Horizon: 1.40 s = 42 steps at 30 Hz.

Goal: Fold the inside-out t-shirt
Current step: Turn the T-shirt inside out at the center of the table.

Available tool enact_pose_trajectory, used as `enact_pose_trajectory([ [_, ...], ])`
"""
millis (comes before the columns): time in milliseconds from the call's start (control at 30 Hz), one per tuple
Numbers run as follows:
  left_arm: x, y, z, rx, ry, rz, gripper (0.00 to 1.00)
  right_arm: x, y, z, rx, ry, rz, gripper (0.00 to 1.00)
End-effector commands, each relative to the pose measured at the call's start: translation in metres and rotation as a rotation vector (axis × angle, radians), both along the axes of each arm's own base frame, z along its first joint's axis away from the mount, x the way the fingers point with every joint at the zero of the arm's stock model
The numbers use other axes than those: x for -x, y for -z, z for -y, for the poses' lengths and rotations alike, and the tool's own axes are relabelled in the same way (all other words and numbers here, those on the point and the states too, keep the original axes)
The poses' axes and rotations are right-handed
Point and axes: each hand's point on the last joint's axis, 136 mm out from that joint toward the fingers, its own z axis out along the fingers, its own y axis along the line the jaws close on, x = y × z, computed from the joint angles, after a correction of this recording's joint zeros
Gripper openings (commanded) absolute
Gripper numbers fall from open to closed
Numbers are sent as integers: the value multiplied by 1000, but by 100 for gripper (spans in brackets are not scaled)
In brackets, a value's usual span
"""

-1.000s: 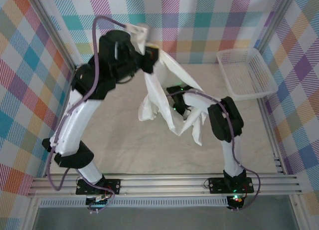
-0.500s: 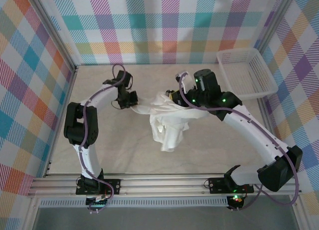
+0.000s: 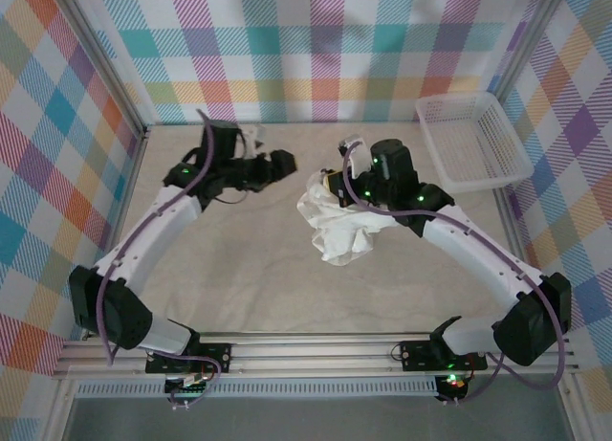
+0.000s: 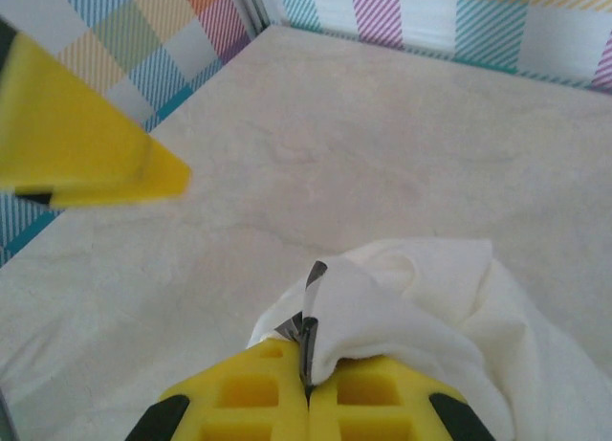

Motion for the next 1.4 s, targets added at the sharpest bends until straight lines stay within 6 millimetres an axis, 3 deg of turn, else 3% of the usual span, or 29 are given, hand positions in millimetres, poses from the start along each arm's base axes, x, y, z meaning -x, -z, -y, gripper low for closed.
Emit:
enact_pose_trajectory([
  [0,18,49,46,62,87,-226,72,-5,-38,-7,-115,3,91,0],
  [67,20,79,53,15,82,-276,65,-10,-41,-4,-111,34,94,0],
  [100,20,93,53,5,77,-297,53,-11,-45,-2,-110,43,99,0],
  [200,14,119,36,-40,-9,-309,0,-13,-53,3,-114,76,112,0],
  [367,-2,129,-30,-220,-167,-251,0,-13,-69,36,-153,197,128,0],
  [433,-4,139,-70,-414,-222,-225,0,-8,-72,56,-191,261,113,0],
  [500,-4,153,-121,-705,-285,-188,0,-3,-70,78,-231,335,79,0],
  [567,-4,163,-155,-832,-337,-204,0,2,-67,97,-286,401,40,0],
  [633,-5,165,-173,-819,-384,-223,0,7,-61,108,-351,442,9,0],
  [700,-9,158,-180,-746,-422,-205,0,13,-46,107,-376,428,-27,0],
  [767,-14,147,-174,-672,-418,-166,4,19,-19,100,-346,400,-106,0],
  [833,-14,136,-162,-602,-378,-141,31,31,16,91,-312,343,-207,0],
  [900,-9,125,-146,-522,-308,-122,47,54,62,78,-291,252,-359,0],
  [1000,2,115,-127,-423,-239,-128,60,102,131,66,-242,146,-618,0],
  [1067,8,110,-110,-356,-176,-126,61,133,156,59,-189,51,-724,3],
  [1133,14,103,-86,-329,-96,-93,64,154,166,59,-124,3,-803,10],
  [1200,20,100,-57,-346,3,-61,69,156,157,62,-78,-5,-798,29],
  [1300,24,113,-31,-452,110,-47,79,127,135,78,-23,125,-648,60],
  [1367,21,122,-16,-530,170,-26,86,101,121,86,-9,225,-552,65],
])
